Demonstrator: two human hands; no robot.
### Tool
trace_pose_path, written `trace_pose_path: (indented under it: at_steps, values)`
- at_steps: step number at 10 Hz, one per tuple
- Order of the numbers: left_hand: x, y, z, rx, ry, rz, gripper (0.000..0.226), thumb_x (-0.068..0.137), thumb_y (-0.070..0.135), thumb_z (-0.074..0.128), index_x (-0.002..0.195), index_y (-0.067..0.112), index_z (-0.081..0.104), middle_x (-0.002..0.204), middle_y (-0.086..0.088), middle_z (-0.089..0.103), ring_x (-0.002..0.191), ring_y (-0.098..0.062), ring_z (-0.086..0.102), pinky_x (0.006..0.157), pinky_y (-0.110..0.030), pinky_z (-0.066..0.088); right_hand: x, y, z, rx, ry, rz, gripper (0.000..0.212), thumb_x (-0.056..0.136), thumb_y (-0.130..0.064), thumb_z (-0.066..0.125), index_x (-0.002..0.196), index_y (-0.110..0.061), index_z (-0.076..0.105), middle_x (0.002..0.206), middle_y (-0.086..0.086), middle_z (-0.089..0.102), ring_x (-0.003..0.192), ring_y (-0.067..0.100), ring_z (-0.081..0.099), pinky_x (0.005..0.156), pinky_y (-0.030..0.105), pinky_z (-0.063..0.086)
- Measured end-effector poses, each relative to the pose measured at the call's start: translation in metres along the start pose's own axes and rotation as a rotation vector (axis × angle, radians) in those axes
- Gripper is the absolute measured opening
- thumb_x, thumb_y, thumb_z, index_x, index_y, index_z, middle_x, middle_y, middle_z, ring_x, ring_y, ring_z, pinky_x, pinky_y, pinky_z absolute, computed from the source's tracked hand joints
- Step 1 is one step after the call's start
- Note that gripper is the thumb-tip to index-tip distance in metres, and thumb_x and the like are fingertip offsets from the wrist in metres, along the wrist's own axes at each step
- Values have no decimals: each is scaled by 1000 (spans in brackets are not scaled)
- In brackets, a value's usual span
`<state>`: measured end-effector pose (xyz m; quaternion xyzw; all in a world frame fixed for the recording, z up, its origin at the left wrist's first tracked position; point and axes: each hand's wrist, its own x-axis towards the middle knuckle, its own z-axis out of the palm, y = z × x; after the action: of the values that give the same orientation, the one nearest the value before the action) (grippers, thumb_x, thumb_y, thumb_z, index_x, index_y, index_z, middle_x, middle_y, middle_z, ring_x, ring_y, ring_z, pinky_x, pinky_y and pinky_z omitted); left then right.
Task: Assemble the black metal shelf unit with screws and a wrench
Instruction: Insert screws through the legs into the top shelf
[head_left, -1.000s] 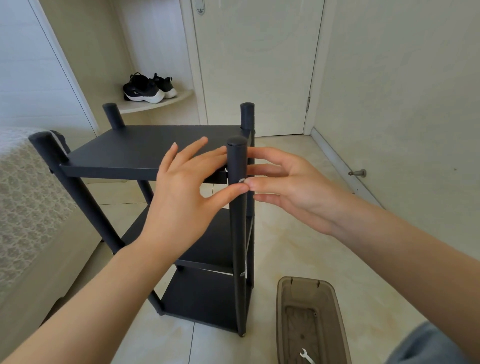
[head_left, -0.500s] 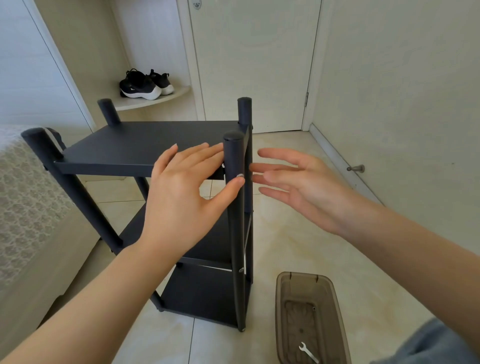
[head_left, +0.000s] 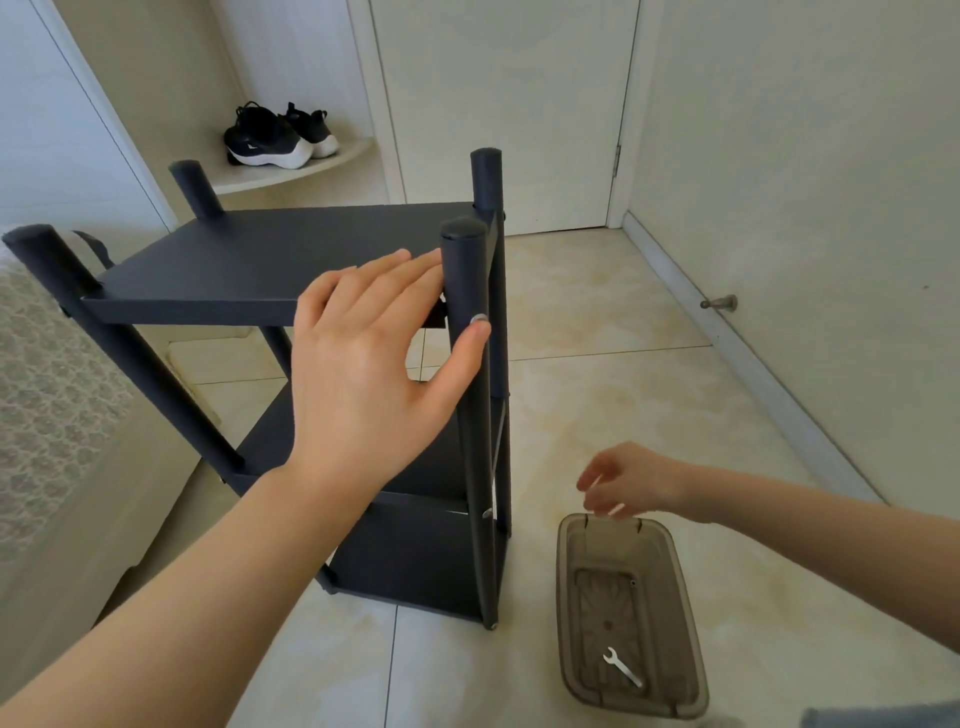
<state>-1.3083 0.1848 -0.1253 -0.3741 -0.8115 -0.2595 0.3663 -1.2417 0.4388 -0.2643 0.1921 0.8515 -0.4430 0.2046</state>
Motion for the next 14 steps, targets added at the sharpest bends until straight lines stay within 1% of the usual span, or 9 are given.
trace_pose_path:
  at_steps: [1, 3, 5, 9, 10, 11, 12, 13, 14]
  values:
    - [0, -1, 4, 44, 17, 25, 45, 101, 44, 50, 124, 10, 67, 125, -4, 69, 125, -24, 58, 105, -40, 34, 32, 39, 23, -206, -63, 136, 24, 94, -12, 60, 114, -2, 66, 106, 16, 72, 90, 22, 69, 83, 33, 58]
    - [-2, -3, 15, 77, 69, 40, 49, 103, 47, 38, 117, 8, 63, 116, -6, 66, 112, -26, 56, 100, -42, 32, 78, 104, 79, -556, -102, 236, 22, 96, -15, 51, 108, -2, 64, 120, 16, 66, 101, 29, 63, 72, 29, 41]
    - [-2, -2, 23, 85, 130, 41, 46, 104, 44, 37, 113, 6, 61, 107, -8, 63, 104, -26, 52, 96, -44, 32, 100, 143, 109, -512, -15, 273, 26, 102, -16, 45, 124, -6, 56, 127, 11, 61, 111, 25, 60, 91, 29, 50]
    - [-1, 0, 24, 90, 123, 24, 46, 102, 44, 37, 106, 5, 61, 102, -7, 61, 103, -26, 52, 96, -45, 33, 126, 186, 106, -558, 11, 172, 24, 102, -12, 39, 119, -9, 56, 125, 13, 59, 111, 26, 59, 100, 36, 47]
    - [2, 3, 26, 81, 136, 12, 42, 100, 42, 41, 103, 6, 60, 98, 5, 50, 98, -18, 49, 95, -41, 31, 137, 193, 94, -548, 51, 161, 28, 101, -8, 42, 122, 2, 59, 124, 21, 60, 116, 35, 57, 98, 37, 47]
    - [5, 8, 29, 74, 139, -17, 34, 98, 39, 45, 101, 8, 60, 98, 10, 43, 96, -11, 41, 94, -37, 29, 147, 195, 89, -587, 74, 75, 18, 101, -7, 39, 102, -7, 58, 123, 24, 60, 118, 37, 55, 98, 37, 45]
    - [5, 11, 29, 79, 120, -28, 36, 98, 39, 45, 101, 7, 61, 97, 10, 43, 96, -12, 41, 94, -37, 30, 146, 196, 84, -537, 58, 53, 25, 101, -8, 38, 79, -16, 47, 118, 22, 60, 112, 37, 56, 97, 37, 45]
    - [4, 10, 25, 81, 85, -29, 36, 98, 39, 45, 104, 7, 61, 99, 10, 43, 97, -12, 41, 95, -37, 30, 160, 209, 86, -646, 72, -15, 27, 100, -10, 37, 80, -15, 55, 104, 13, 62, 94, 27, 59, 92, 37, 49]
    - [3, 12, 24, 80, 82, -38, 35, 98, 39, 45, 104, 8, 60, 100, 10, 42, 98, -11, 40, 96, -39, 30, 161, 205, 87, -583, 67, 38, 24, 100, -11, 36, 90, -9, 58, 102, 11, 61, 92, 25, 58, 84, 31, 46]
